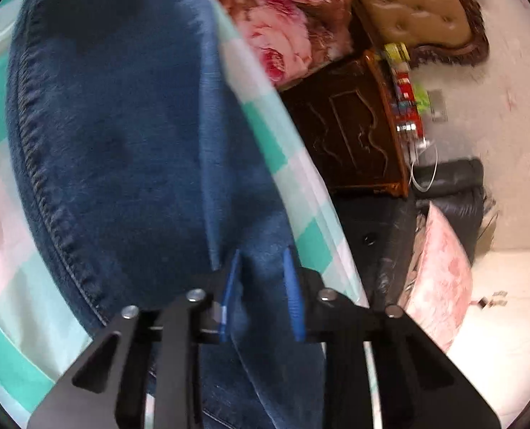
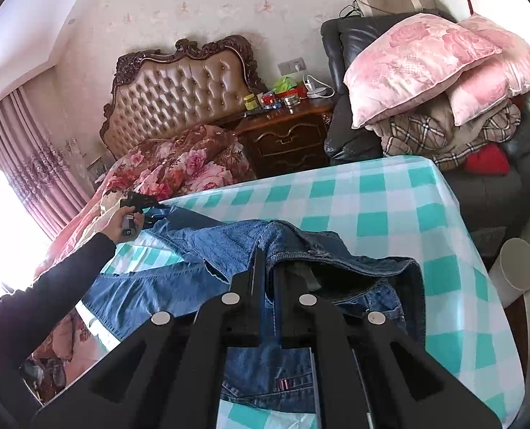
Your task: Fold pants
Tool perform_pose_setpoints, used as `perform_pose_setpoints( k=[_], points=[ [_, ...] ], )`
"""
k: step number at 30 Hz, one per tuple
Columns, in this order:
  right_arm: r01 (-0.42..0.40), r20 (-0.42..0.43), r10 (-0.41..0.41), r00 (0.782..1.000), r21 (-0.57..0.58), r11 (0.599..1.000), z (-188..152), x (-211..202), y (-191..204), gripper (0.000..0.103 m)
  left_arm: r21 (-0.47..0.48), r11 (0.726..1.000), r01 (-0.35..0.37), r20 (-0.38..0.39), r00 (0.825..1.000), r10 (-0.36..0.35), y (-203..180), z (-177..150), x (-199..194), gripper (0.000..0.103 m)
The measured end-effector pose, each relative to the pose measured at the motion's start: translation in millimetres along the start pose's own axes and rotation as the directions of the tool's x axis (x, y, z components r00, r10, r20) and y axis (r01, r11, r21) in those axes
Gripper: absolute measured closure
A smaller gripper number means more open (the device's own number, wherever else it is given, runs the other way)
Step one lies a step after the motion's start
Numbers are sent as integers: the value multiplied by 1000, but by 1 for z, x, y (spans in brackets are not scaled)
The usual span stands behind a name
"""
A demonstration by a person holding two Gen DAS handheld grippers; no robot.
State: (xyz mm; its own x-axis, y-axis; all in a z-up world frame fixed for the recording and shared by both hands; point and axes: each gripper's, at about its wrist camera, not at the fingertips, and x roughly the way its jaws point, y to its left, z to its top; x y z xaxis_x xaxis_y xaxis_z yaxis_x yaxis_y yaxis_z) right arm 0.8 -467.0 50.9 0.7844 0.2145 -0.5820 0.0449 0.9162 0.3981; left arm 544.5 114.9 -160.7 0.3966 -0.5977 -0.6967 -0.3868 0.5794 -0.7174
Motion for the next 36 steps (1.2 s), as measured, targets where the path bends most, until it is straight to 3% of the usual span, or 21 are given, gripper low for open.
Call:
perform_pose_setpoints(
  k=[1, 3, 5, 9, 11, 12, 15, 16, 17, 18, 20, 22, 26, 29, 33, 36],
  points=[
    [5, 2, -5, 1000, 0, 1000, 1, -1, -2, 98, -22, 999, 46, 4, 999, -46, 4, -1, -5, 79],
    [11, 5, -11, 1000, 9, 1000, 1, -1, -7, 98, -28, 998, 57, 31, 998, -56, 10, -4, -14, 61],
    [11, 7, -11, 1000, 26, 1000, 3, 0, -13, 98, -36, 999, 17, 57, 998, -15, 19, -4, -23, 62],
    [17, 4, -17, 1000, 21, 1000, 5, 4, -15, 98, -94, 996, 9, 105, 995, 1, 36, -5, -36, 63],
    [18, 1, -18, 1000, 18, 1000, 6, 6, -15, 98, -47, 999, 10, 106, 994, -5, 31, 0, -36, 63],
    [21, 0, -21, 1000, 16, 1000, 6, 6, -15, 98, -38, 999, -10, 78, 997, 13, 29, 4, -29, 63],
    [25, -2, -25, 1000, 21, 999, 7, 6, -15, 98, -23, 999, -48, 92, 994, 50, 21, 12, -22, 63],
    [27, -3, -27, 1000, 22, 999, 7, 7, -15, 98, -25, 998, -65, 100, 993, 68, 21, 17, -19, 65],
    [31, -7, -31, 999, 22, 999, 7, 7, -15, 98, -16, 997, -81, 102, 991, 82, 19, 19, -18, 78],
    [32, -9, -32, 999, 22, 999, 7, 8, -14, 98, 9, 996, -94, 95, 991, 93, 18, 21, -15, 101],
    [32, -11, -32, 999, 28, 999, 9, 9, -17, 98, 51, 994, -99, 93, 991, 94, 12, 22, -20, 101],
    [41, -9, -41, 999, 33, 999, 10, 9, -22, 98, 57, 998, -41, 128, 991, 34, 6, 17, -49, 101],
    [28, -1, -28, 1000, 57, 998, 8, -1, -39, 98, 125, 992, -5, 194, 981, -20, -5, -17, -142, 101],
    [28, -22, -26, 999, 103, 994, -4, -7, -61, 98, 179, 984, -21, 249, 968, -24, 12, -68, -226, 101],
    [53, -65, -44, 997, 148, 988, -32, -16, -84, 98, 189, 981, -52, 301, 954, -8, 85, -160, -308, 101],
    [82, -139, -52, 989, 216, 973, -73, -8, -107, 98, 157, 985, -78, 276, 961, 32, 146, -200, -312, 101]
  ],
)
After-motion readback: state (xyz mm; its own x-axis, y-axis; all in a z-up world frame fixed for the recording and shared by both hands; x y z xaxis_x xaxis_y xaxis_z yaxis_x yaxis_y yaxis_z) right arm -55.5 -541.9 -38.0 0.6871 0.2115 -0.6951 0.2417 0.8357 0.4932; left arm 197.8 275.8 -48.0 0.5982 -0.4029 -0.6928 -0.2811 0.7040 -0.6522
